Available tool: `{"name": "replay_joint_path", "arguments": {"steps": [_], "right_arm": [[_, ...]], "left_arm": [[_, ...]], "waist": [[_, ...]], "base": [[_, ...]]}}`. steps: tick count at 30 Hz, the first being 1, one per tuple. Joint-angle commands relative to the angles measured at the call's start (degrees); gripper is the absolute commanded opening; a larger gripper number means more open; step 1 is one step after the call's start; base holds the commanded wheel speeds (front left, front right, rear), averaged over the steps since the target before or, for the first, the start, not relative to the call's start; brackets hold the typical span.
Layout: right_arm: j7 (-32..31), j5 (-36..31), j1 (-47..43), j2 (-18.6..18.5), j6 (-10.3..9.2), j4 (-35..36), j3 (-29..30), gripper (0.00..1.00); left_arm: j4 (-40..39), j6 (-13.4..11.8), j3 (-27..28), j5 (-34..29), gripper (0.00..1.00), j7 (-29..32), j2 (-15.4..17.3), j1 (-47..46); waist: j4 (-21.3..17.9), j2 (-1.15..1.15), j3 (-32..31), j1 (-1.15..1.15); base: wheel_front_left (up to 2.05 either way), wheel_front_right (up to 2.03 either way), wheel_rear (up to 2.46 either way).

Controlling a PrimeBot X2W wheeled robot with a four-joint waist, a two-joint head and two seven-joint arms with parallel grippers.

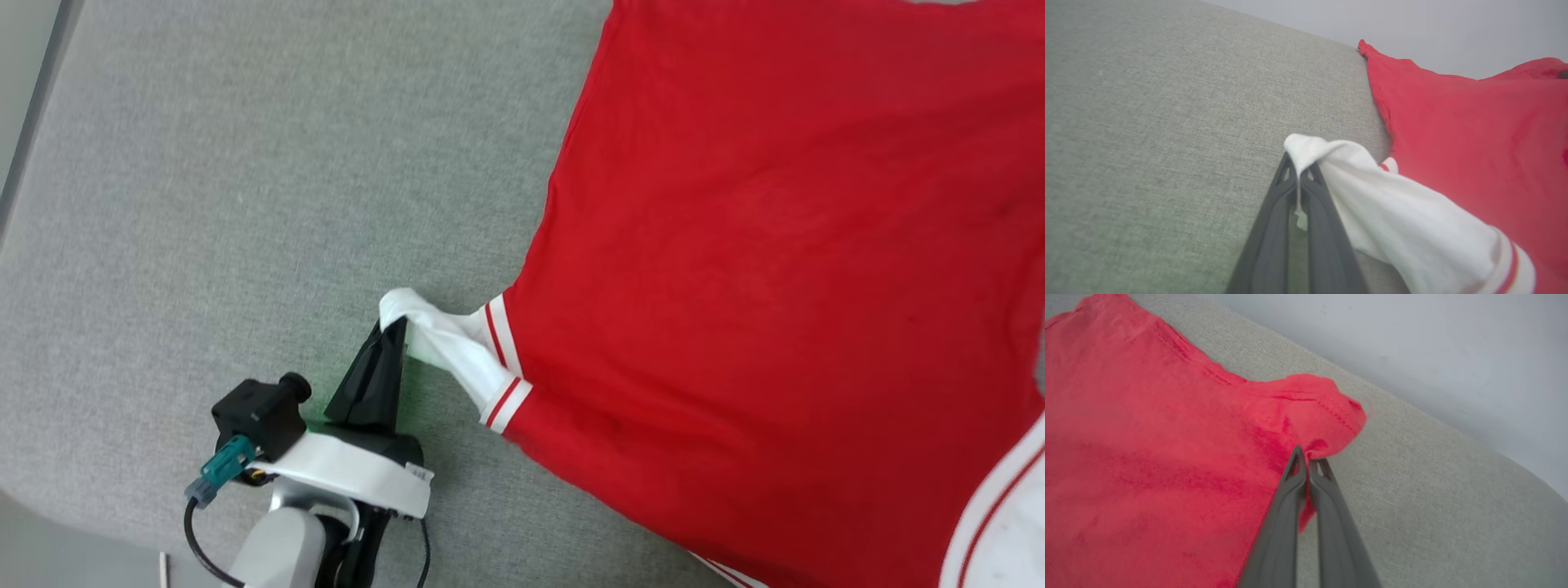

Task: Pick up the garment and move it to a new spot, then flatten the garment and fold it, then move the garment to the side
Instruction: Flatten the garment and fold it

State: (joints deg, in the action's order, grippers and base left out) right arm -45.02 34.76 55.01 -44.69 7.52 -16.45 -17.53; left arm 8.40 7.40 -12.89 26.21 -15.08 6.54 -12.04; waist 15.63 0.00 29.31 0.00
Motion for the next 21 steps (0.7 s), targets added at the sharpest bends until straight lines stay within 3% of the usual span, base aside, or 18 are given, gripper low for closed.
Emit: {"name": "replay_joint_path", "arguments": {"steps": [1,7,13,21], "right_arm": [[2.13,1.37,-2.69,-1.24,-0.07,1.61,-0.05,0.00],[8.41,3.05,-13.52,-4.41,-0.07,7.09,1.20,0.00],[11.21,3.04,-25.16,-3.36,-0.08,10.69,4.14,0.00],[9.87,3.44,-41.20,-1.31,-0.08,15.37,8.77,0.00]], "left_arm": [[0.49,0.01,0.46,-0.12,0.00,-0.11,0.45,1.23],[1.50,-0.03,2.23,-0.08,0.00,-0.11,1.81,4.69],[1.84,-0.94,4.00,0.10,0.00,-0.04,3.38,8.48],[1.60,-1.84,4.88,0.88,0.00,0.39,4.39,11.72]], "waist": [[-2.51,0.00,-3.67,0.00],[-5.68,0.00,-8.41,0.00],[-9.39,0.00,-12.45,0.00],[-12.45,0.00,-16.01,0.00]], "base": [[0.00,0.00,0.00],[0.00,0.00,0.00],[0.00,0.00,0.00],[0.00,0.00,0.00]]}}
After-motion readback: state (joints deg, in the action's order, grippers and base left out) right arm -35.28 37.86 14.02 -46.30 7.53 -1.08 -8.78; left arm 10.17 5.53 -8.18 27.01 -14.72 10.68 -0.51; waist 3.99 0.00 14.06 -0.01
